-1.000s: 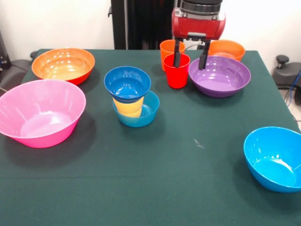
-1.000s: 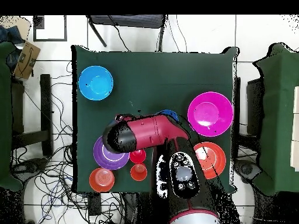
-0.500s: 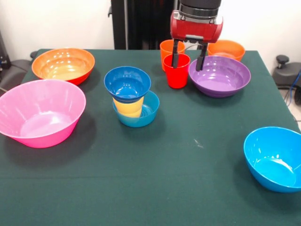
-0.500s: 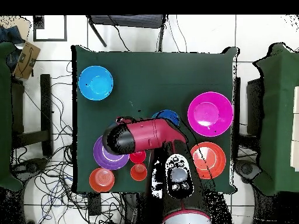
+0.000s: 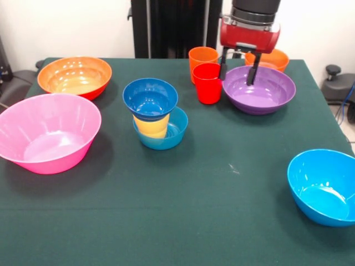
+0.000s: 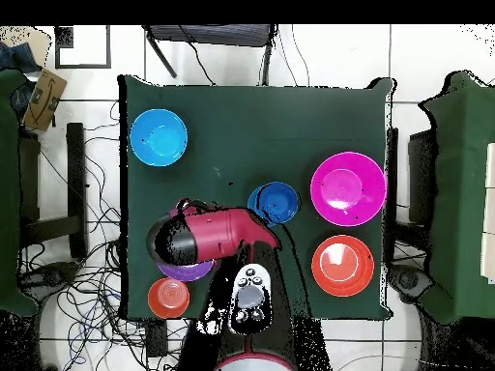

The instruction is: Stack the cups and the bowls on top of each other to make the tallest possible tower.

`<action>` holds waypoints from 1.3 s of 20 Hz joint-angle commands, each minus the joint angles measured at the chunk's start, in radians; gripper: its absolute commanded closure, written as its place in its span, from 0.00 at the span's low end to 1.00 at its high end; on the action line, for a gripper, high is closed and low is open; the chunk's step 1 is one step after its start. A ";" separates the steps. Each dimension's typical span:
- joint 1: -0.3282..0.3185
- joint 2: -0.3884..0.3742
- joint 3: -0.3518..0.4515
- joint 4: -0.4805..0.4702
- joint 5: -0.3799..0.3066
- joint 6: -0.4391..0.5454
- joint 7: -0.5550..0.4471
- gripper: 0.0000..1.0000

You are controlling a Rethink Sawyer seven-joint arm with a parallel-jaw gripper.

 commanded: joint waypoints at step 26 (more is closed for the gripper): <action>0.273 0.131 -0.115 0.052 0.386 -0.101 0.445 0.00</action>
